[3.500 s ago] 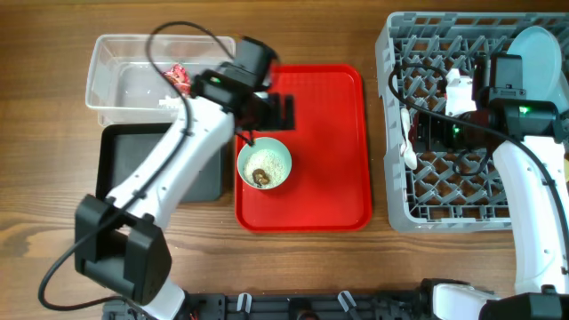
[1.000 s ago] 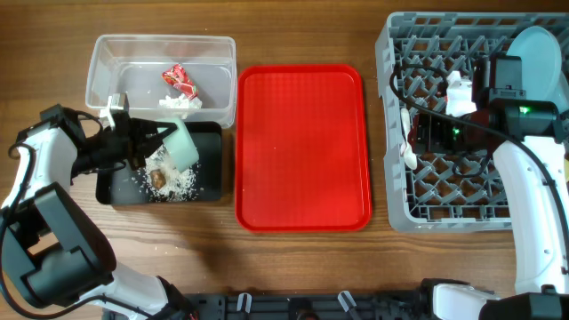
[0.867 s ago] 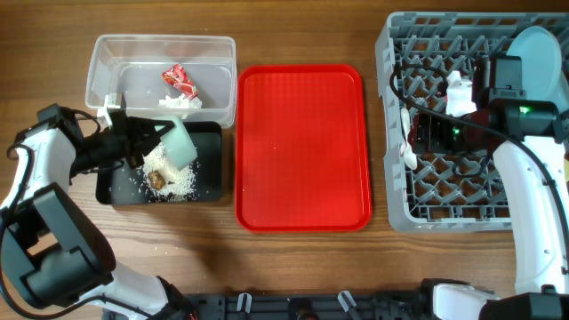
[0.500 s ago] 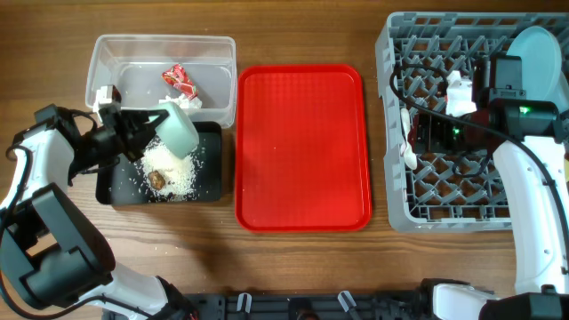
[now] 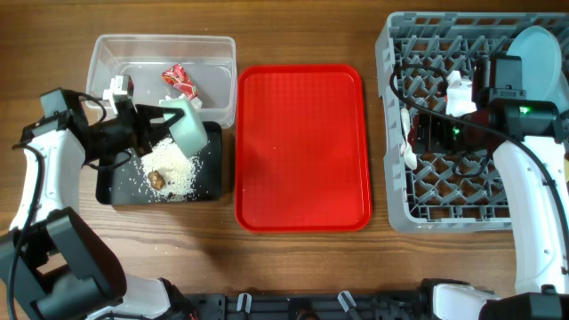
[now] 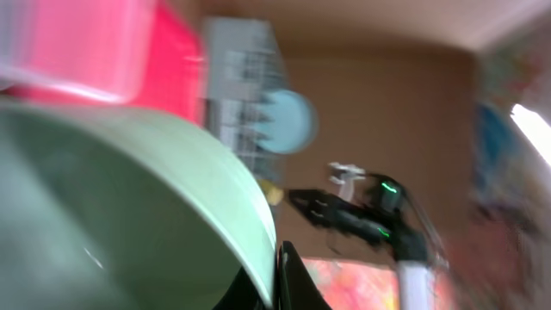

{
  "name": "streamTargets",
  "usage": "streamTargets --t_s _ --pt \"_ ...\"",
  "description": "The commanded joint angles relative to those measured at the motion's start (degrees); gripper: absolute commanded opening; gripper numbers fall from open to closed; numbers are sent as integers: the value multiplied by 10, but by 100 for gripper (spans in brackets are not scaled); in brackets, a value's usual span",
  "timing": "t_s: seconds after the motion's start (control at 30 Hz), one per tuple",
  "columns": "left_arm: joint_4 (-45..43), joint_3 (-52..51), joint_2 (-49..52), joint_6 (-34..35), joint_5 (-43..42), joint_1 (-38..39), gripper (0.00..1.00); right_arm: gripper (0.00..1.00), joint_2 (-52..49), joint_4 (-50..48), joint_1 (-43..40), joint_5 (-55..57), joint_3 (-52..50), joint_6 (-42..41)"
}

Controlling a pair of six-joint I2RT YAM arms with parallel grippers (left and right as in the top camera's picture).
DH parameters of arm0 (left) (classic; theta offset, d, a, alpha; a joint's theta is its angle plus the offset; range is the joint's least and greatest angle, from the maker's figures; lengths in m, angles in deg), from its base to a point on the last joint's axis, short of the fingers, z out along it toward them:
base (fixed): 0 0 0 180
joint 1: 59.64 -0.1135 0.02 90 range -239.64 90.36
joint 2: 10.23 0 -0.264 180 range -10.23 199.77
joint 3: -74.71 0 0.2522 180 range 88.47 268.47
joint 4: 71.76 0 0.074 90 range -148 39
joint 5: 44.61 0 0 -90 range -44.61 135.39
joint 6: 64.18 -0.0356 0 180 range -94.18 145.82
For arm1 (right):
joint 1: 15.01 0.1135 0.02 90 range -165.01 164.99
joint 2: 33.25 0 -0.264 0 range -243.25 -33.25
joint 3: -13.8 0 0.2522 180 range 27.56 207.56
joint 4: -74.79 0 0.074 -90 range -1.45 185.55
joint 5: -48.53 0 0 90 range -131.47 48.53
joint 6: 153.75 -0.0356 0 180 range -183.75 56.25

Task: Sort waste into correct bins and load items into the dishwasher rack
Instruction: 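Tip the green bowl over the black tray to pour out its contents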

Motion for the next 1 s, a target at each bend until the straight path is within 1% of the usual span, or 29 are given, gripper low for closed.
streamTargets --t_s 0.0,0.03,0.07,0.1,0.13,0.23,0.27,0.3,0.33,0.4,0.43,0.47,0.5,0.57,0.6,0.67,0.7,0.8,0.97 --pt "-8 -2 -5 63 22 -5 4 84 0 1 0 -1 8 -1" --pt "-4 -2 -5 -34 -119 -3 4 84 0 1 0 -1 8 -1" --pt "3 1 -6 -50 -121 -1 4 84 0 1 0 -1 8 -1" --pt "-1 2 -7 -43 -96 -1 4 84 0 1 0 -1 8 -1" --pt "0 2 -7 -19 -65 0 4 84 0 0 0 -1 8 -1" --pt "1 3 -18 -7 -16 33 4 84 0 -1 0 -1 8 -1" --pt "-3 8 -27 20 34 59 4 84 0 -1 0 -1 8 -1" --pt "-17 19 -37 49 85 104 4 84 0 -1 0 -1 8 -1" --pt "-46 34 -42 74 115 157 4 84 0 -1 0 0 8 -1" --pt "-81 52 -43 77 133 223 4 84 0 0 0 0 8 -1" --pt "-102 57 -43 89 154 261 4 84 0 0 0 0 8 -1" --pt "-139 58 -43 115 209 318 4 84 0 -1 0 0 8 -1" --pt "-164 58 -42 125 263 354 4 84 0 -1 0 -1 8 -1" --pt "-217 58 -34 141 467 445 4 84 0 -1 0 -1 8 -1" --pt "-232 58 -27 141 552 476 4 84 0 -1 0 -1 8 -1" --pt "-259 58 -10 140 662 526 4 84 0 1 0 -1 8 -1" --pt "-279 58 5 139 691 550 4 84 0 1 0 -1 8 -1" --pt "-319 58 48 132 724 591 4 84 0 2 0 -1 8 -1" --pt "-360 58 96 132 737 614 4 84 0 3 0 -1 8 -2"
